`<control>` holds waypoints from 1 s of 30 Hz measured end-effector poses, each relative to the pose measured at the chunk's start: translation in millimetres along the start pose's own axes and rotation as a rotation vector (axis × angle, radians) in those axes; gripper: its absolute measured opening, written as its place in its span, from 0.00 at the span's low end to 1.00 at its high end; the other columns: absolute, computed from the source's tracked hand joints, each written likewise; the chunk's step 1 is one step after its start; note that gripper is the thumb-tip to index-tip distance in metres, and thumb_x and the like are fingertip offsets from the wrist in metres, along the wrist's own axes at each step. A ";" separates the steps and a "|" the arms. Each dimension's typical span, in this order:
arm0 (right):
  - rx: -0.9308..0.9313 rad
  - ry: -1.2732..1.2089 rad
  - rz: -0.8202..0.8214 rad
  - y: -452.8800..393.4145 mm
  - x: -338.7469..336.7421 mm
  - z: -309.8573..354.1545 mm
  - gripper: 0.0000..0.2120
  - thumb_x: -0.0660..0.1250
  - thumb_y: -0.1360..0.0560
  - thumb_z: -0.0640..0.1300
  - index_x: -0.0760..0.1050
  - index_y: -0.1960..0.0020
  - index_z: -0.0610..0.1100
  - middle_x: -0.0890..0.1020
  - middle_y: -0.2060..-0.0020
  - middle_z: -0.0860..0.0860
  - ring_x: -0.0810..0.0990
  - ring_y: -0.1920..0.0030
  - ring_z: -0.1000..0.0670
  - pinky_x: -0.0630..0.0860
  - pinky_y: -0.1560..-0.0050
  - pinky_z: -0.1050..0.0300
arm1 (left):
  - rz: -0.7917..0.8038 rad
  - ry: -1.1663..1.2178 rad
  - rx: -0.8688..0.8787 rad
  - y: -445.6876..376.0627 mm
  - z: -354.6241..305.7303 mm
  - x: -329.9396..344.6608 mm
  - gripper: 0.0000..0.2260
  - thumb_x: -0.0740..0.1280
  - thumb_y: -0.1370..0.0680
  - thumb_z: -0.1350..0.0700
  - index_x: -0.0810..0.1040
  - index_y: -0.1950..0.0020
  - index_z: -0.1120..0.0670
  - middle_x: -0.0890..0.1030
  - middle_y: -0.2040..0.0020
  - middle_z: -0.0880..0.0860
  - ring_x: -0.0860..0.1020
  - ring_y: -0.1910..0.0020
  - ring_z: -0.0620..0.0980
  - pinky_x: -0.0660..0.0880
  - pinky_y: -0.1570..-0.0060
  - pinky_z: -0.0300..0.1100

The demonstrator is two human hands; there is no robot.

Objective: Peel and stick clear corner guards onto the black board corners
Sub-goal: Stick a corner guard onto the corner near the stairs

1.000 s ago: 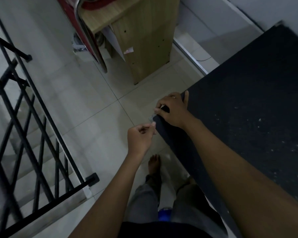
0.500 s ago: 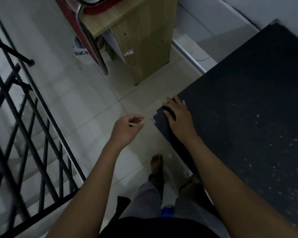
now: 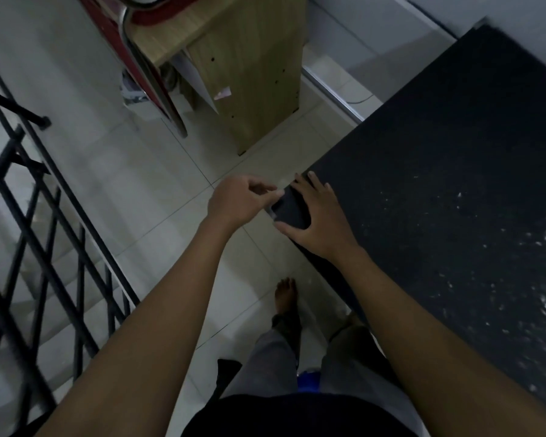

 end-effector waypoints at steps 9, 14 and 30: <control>0.118 0.111 -0.114 -2.1 8.9 -0.5 0.48 0.66 0.37 0.75 0.63 0.26 0.47 0.63 0.23 0.53 0.52 0.21 0.54 0.44 0.22 0.53 | 0.114 -0.245 -0.033 -29.7 -12.8 6.7 0.07 0.77 0.26 0.45 0.88 0.53 0.46 0.83 0.59 0.41 0.82 0.54 0.43 0.81 0.51 0.44; 0.126 0.219 -0.193 -2.0 13.0 1.1 0.47 0.66 0.37 0.74 0.66 0.27 0.47 0.67 0.26 0.54 0.56 0.22 0.53 0.47 0.22 0.51 | 0.114 -0.379 -0.032 -36.7 -20.1 11.4 0.09 0.75 0.25 0.44 0.88 0.51 0.47 0.85 0.54 0.44 0.80 0.55 0.45 0.75 0.58 0.39; 0.142 0.274 -0.191 -3.3 14.6 7.2 0.38 0.67 0.36 0.65 0.68 0.30 0.49 0.66 0.25 0.54 0.55 0.22 0.51 0.48 0.22 0.48 | -0.185 0.344 -0.052 8.7 25.6 26.0 0.02 0.75 0.23 0.51 0.87 0.52 0.45 0.86 0.57 0.40 0.84 0.54 0.38 0.80 0.51 0.34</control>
Point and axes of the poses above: each hand's wrist, its own y-axis away from the middle knuckle, its own x-axis out of the palm, z = x × y, the point moved 6 cm from there along -y, towards the middle knuckle
